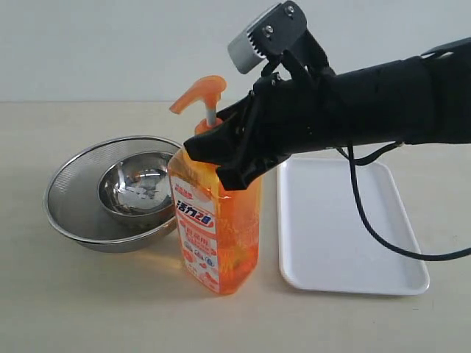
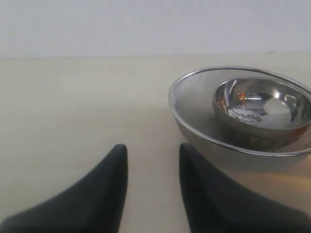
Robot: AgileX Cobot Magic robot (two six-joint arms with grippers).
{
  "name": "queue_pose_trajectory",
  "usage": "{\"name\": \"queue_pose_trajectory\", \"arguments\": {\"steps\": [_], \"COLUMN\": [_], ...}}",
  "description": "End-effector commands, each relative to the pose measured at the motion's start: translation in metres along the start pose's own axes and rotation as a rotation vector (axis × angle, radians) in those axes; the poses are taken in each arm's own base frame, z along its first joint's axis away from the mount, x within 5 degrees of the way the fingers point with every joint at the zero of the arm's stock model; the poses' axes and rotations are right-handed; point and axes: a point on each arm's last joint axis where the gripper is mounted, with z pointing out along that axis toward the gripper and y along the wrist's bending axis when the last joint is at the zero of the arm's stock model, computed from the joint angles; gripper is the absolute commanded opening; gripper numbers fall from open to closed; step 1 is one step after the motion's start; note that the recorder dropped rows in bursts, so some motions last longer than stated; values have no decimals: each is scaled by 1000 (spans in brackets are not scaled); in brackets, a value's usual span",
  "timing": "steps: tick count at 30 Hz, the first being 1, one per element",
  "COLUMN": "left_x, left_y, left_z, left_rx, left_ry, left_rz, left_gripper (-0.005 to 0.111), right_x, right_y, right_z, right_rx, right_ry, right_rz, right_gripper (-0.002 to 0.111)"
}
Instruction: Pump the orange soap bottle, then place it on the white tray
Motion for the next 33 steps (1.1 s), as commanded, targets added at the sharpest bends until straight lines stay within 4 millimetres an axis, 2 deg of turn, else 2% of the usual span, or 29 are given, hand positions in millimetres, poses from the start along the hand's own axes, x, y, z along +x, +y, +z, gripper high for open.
{"name": "queue_pose_trajectory", "arguments": {"steps": [1, 9, 12, 18, 33], "left_x": [-2, -2, -2, -2, -2], "left_y": [0, 0, 0, 0, 0], "left_z": [0, 0, 0, 0, 0], "left_rx": [-3, -3, -3, -3, -3], "left_ry": [-21, -21, -21, -21, -21], "left_rz": [-2, -2, -2, -2, -2], "left_gripper": [33, 33, 33, 33, 33], "right_x": [-4, -6, -8, -6, -4], "right_y": [0, -5, -6, -14, -18], "right_z": [-2, -4, -5, -6, -7], "right_rx": [7, 72, 88, 176, 221], "right_ry": [-17, -23, -36, -16, 5], "right_rz": [-82, -61, -43, -23, -21], "right_gripper": [6, 5, 0, 0, 0]}}
